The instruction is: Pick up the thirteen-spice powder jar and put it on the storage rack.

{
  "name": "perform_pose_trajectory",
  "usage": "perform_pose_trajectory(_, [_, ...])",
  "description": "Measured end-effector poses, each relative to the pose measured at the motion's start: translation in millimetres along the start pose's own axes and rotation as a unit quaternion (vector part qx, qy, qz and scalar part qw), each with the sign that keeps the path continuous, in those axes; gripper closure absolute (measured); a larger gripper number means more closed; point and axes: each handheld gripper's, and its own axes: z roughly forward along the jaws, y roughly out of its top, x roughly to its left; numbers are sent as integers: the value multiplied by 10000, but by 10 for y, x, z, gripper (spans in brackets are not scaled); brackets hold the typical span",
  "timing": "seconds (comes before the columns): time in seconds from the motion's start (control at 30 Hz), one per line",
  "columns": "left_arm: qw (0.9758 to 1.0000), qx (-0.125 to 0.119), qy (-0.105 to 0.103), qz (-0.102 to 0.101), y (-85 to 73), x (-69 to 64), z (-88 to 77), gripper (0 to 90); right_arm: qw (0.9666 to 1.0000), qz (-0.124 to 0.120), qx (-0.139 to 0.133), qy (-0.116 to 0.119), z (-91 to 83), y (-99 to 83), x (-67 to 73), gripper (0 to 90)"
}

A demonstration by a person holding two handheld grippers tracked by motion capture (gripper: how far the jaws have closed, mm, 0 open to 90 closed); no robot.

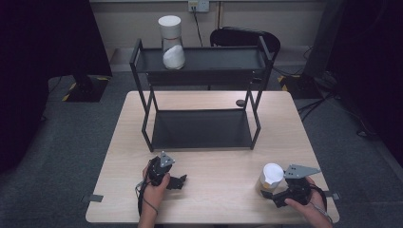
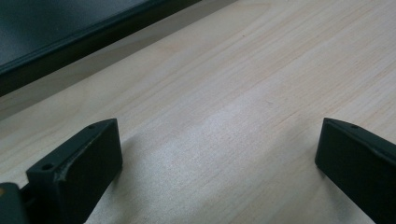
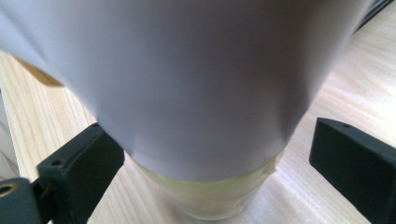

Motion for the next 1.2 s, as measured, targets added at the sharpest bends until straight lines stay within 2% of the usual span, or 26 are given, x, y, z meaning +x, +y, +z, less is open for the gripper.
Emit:
perform_pose_trajectory(0.2, [10000,0,1,-1,0,0,0,0,9999,-31,-130,-82,14,-34,48,126])
perform_pose_trajectory(0.43, [10000,0,0,-1,0,0,0,0,9990,45,-406,-177,23,-124,97,173])
perform_pose_trajectory(0.67, [10000,-1,1,-2,0,-1,0,0,9986,-41,-518,-121,29,-148,119,283])
perform_pose_trajectory(0.9, [10000,-4,7,-14,-3,-6,-1,0,9986,-117,-440,-252,27,-96,186,296])
perform_pose_trajectory(1.03, [10000,-3,8,-15,-3,-6,-1,0,9992,-53,-346,-204,43,-27,171,297])
perform_pose_trajectory(1.2, [10000,-3,8,-15,-3,-6,-1,0,9993,-125,-301,-182,81,103,182,298])
